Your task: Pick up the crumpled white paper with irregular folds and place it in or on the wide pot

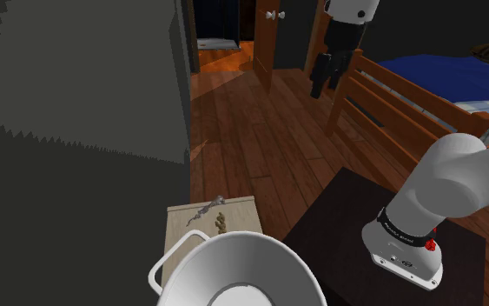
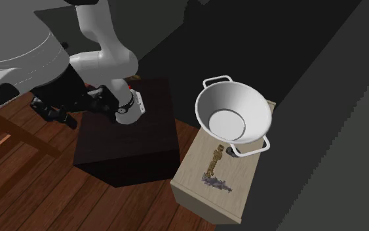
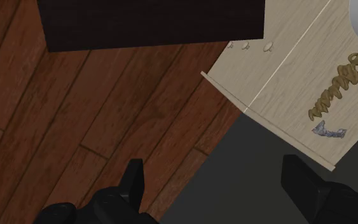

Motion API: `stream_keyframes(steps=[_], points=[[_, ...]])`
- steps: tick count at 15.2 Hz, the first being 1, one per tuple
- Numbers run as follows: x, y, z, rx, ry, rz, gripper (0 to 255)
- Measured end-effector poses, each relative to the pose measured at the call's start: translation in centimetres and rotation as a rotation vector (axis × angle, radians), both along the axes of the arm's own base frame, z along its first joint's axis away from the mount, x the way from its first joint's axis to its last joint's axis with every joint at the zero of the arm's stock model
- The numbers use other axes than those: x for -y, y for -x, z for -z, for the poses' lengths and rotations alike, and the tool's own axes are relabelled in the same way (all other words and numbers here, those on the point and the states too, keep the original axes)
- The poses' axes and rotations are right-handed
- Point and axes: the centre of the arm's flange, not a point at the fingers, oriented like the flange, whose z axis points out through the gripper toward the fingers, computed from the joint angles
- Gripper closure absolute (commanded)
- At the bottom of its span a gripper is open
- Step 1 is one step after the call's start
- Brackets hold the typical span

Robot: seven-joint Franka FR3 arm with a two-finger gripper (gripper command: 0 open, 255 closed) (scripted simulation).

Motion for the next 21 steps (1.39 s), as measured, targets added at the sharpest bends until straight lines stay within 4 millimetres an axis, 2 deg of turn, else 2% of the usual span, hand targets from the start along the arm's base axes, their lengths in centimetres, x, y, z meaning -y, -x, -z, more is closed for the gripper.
stream_keyframes(steps=[3,8,14,21], points=[[-0.7,-1.0,1.0,-0.007,-0.01,-0.025,0],[-3.1,-5.2,5.1,-0.035,-0.05,-0.124,0],[-6.8,-9.9,10.4,-0.07,-0.101,-0.249,0],[-12.6,-14.6,16.5,-0.109,-0.161,-0.395,0]])
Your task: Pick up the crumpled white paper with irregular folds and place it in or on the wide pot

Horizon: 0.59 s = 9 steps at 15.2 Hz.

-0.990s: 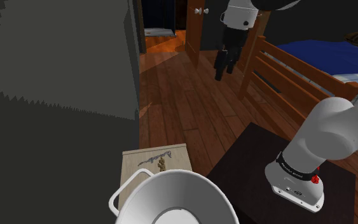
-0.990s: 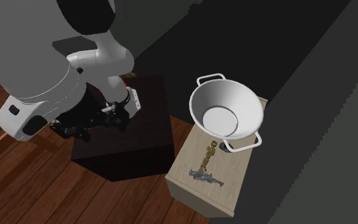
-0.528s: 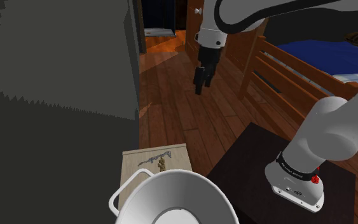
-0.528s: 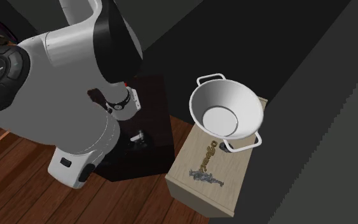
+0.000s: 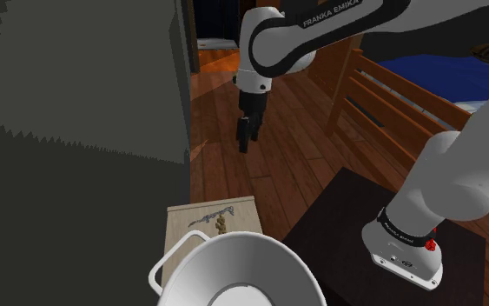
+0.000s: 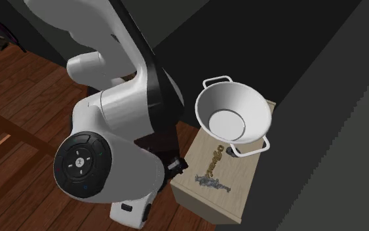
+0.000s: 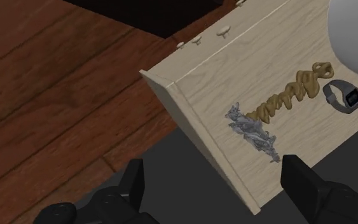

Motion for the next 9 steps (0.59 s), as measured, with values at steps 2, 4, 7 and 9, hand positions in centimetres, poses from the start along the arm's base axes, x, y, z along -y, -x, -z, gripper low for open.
stream_keyframes(steps=[2,4,7,9], points=[[-1.6,-1.1,1.7,-0.011,-0.017,-0.041,0],[-3.0,-2.0,3.4,-0.023,-0.034,-0.083,0],[-6.2,-3.2,5.8,-0.04,-0.059,-0.146,0],[-8.4,-4.0,7.6,-0.052,-0.076,-0.187,0]])
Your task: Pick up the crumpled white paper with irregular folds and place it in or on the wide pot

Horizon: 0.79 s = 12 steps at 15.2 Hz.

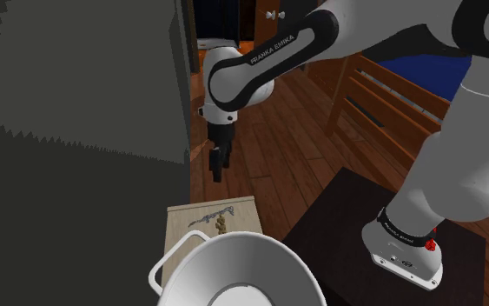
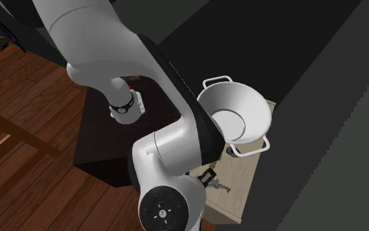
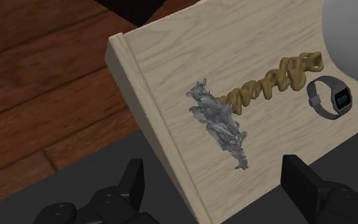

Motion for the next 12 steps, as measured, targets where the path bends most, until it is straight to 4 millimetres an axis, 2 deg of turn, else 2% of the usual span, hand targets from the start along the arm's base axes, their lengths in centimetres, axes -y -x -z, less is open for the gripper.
stream_keyframes(steps=[8,12], points=[[-8.4,-2.0,5.8,-0.045,-0.067,-0.164,0],[-9.8,-1.6,8.0,-0.05,-0.075,-0.182,0]])
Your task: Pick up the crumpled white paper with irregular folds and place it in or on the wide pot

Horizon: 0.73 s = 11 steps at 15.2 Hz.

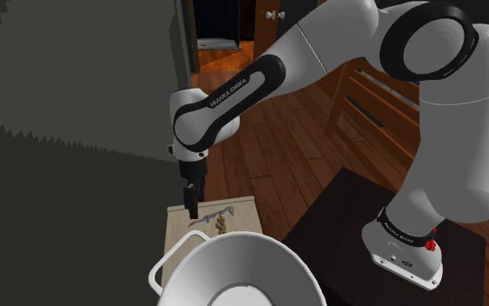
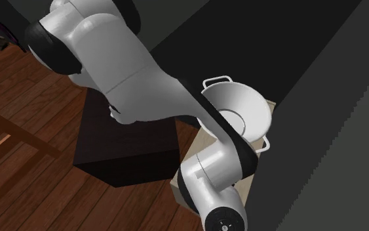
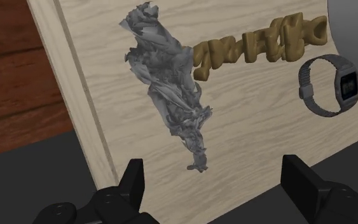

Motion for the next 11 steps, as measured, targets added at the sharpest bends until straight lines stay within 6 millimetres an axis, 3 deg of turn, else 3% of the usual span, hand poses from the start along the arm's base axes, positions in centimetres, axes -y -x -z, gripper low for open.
stream_keyframes(steps=[4,10,11], points=[[-0.5,0.6,1.8,-0.001,-0.001,-0.001,0],[-0.7,0.7,2.2,0.0,-0.001,-0.001,0],[-0.7,0.7,2.2,0.0,-0.001,-0.001,255]])
